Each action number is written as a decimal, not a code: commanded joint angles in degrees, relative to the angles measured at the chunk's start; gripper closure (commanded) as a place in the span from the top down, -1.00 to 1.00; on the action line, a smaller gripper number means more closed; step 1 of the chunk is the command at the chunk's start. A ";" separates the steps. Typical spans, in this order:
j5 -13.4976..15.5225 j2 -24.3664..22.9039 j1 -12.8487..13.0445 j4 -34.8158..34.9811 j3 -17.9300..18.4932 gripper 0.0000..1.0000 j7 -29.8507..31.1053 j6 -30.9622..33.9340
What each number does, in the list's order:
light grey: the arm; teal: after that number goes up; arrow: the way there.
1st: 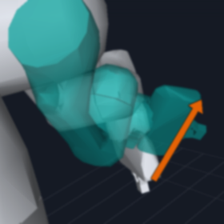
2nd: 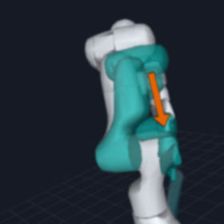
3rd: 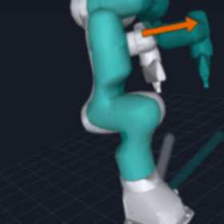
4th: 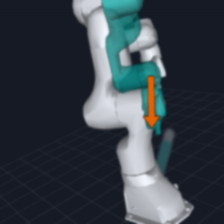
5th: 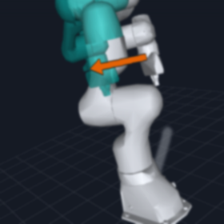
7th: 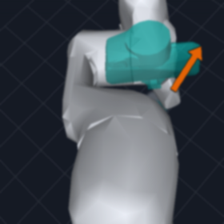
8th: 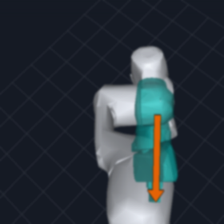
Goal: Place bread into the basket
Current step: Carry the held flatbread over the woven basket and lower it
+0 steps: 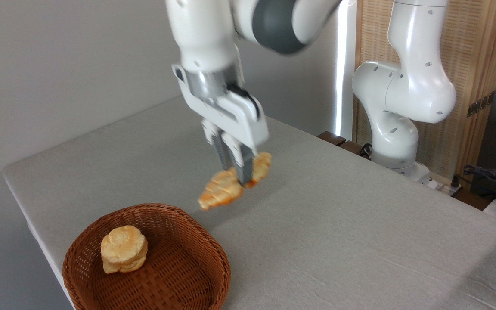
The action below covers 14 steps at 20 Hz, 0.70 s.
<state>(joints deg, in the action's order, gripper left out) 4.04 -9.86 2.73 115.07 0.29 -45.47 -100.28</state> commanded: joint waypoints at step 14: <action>1.67 22.43 -1.67 -20.76 0.23 0.16 -0.93 -15.91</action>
<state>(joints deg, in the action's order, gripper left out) 5.20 11.72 1.01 95.27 0.50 -45.47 -115.71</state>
